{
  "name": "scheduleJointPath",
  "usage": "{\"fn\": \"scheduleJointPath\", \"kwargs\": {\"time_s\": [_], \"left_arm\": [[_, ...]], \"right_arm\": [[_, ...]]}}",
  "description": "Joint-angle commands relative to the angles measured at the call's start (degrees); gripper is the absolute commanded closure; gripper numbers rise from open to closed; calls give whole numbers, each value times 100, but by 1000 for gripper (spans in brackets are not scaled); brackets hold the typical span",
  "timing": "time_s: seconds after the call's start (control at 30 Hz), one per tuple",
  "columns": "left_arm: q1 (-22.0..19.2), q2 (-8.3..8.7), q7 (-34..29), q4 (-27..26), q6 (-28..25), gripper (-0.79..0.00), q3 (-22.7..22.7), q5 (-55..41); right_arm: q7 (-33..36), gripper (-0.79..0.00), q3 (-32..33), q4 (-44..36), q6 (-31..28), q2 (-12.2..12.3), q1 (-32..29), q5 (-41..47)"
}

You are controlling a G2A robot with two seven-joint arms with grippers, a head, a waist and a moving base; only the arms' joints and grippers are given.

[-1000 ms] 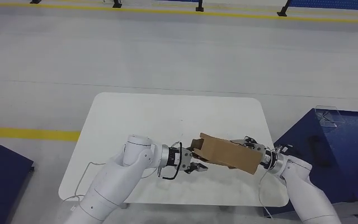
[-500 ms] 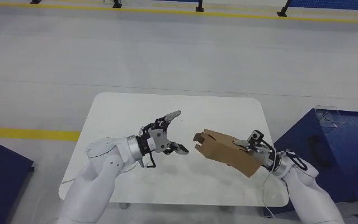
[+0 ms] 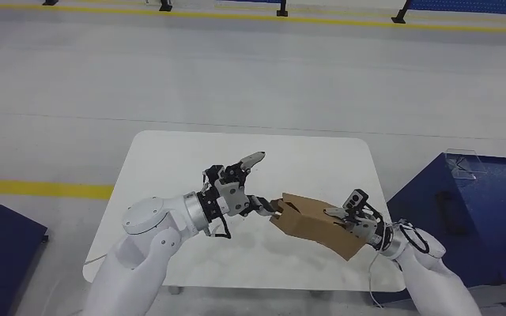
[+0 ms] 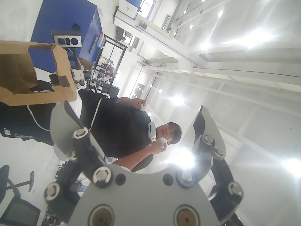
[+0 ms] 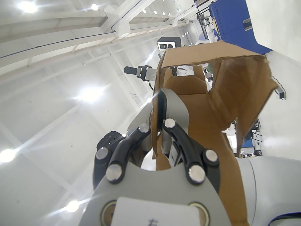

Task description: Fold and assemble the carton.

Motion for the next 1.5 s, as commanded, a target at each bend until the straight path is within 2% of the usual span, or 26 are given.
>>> {"fn": "scheduleJointPath", "kwargs": {"time_s": [0.0,0.2,0.47,0.77,1.23,1.47], "left_arm": [[92,4,42,-85,-74,-785,55,87],[195,-1,172,-158,-68,-785,177,72],[55,-59,273,65,-175,-785,582,156],[-95,-110,504,272,71,-785,833,113],[-246,-149,361,479,191,-785,948,-80],[-136,-112,373,287,-3,-785,709,4]], "right_arm": [[-77,0,12,-62,-86,-14,-40,89],[52,0,101,-130,-77,-15,-32,155],[283,0,99,-224,-46,-14,-108,71],[399,0,157,-258,-222,-31,-149,147],[575,0,103,-220,-196,-51,-146,62],[574,0,114,-52,165,-71,-48,486]]}}
